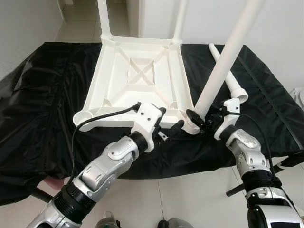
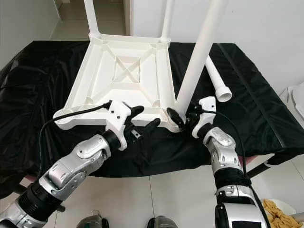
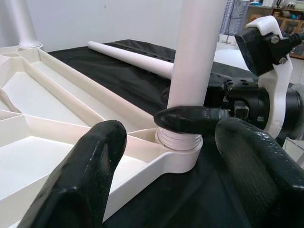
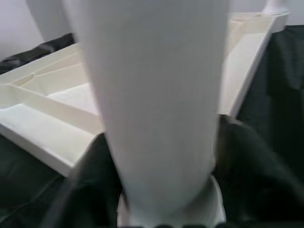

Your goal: Building children table

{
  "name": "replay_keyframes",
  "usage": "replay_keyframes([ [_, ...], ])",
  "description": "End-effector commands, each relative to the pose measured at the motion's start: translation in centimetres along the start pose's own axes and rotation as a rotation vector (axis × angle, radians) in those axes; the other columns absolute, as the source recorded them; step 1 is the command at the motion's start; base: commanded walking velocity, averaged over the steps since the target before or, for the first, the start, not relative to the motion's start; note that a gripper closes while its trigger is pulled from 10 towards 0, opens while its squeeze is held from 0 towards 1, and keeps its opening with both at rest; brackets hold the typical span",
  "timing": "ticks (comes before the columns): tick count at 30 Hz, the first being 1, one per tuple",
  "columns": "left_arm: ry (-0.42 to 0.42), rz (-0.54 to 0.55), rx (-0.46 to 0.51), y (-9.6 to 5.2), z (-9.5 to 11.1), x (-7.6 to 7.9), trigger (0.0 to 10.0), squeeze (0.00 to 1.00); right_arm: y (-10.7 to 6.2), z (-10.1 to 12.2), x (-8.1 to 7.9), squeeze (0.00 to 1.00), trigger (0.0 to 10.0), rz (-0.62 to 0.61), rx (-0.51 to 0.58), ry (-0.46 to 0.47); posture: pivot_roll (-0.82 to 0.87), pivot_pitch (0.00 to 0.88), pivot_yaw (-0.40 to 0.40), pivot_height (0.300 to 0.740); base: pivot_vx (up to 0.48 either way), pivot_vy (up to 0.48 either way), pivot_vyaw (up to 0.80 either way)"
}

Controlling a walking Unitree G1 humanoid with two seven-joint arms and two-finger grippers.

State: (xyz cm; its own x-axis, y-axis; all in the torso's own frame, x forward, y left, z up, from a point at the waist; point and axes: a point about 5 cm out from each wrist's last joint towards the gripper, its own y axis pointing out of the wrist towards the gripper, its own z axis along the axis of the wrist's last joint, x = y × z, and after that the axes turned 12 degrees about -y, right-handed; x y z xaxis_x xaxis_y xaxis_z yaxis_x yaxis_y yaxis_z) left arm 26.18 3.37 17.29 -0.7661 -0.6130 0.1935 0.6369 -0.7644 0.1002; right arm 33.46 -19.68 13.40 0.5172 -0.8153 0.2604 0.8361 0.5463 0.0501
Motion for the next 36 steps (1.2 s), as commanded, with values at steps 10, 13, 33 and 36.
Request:
replay_keyframes([
  [10, 0.005, -0.241, -0.048, 0.0, 0.1, 1.1, 10.0, 0.0, 0.0, -0.4, -0.7, 0.0, 0.0, 0.038, 0.017, 0.0, 0.0, 0.062, -0.013, 0.74, 0.0, 0.0, 0.0],
  [13, 0.005, -0.243, -0.048, 0.0, 0.1, 1.1, 10.0, 0.0, -0.1, -0.4, -0.6, 0.0, 10.0, 0.024, 0.017, 0.0, 0.0, 0.062, -0.014, 0.74, 0.0, 0.0, 0.0],
  [33, -0.004, -0.243, -0.047, 0.0, 0.0, 1.2, 10.0, 0.0, -0.7, -0.6, -2.1, 0.0, 10.0, -0.403, -0.034, 0.075, -0.01, 0.069, -0.023, 0.74, 0.0, 0.0, 0.0],
  [36, -0.006, -0.248, -0.05, 0.0, -0.2, 1.3, 10.0, 0.0, -0.7, -0.1, -2.4, 0.0, 10.0, -0.516, -0.029, 0.071, -0.01, 0.067, -0.024, 0.74, 0.0, 0.0, 0.0],
])
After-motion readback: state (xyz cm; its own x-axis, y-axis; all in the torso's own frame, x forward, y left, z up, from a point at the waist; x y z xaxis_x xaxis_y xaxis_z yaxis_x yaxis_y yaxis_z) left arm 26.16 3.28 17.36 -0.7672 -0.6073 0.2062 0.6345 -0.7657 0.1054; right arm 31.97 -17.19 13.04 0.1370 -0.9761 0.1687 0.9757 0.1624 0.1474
